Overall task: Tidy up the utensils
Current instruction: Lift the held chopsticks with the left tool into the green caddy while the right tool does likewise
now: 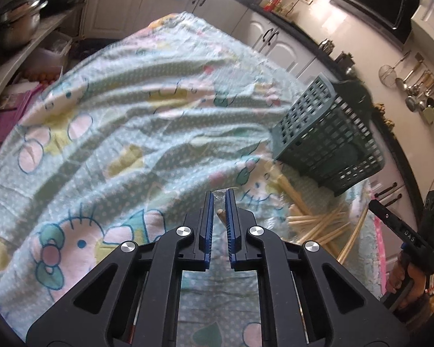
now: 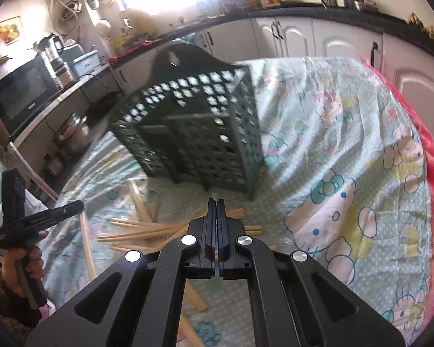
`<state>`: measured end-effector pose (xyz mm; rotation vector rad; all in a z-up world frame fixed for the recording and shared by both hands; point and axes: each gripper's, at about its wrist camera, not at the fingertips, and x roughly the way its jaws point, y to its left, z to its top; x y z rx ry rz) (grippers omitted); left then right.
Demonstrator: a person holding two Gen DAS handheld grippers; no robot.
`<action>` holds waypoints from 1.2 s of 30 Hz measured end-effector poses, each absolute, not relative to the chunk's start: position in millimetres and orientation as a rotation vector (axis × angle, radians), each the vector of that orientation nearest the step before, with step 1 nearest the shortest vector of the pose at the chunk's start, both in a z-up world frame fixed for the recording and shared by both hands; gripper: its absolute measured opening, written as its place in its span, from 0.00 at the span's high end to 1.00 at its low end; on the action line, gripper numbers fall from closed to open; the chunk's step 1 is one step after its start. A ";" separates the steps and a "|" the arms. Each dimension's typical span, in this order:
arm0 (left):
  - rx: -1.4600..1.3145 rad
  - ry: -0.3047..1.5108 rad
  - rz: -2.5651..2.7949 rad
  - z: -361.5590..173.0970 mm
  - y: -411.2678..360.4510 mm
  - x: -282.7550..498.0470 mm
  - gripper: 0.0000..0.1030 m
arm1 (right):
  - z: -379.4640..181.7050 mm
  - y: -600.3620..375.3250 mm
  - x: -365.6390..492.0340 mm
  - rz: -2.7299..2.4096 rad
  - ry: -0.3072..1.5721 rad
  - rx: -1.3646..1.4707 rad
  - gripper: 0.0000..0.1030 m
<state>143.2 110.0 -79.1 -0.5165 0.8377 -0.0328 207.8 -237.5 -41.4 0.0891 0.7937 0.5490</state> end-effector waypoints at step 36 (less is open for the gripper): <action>-0.321 0.456 -0.355 125.8 36.9 135.5 0.99 | 156.9 -193.2 128.8 0.712 0.362 -0.041 0.99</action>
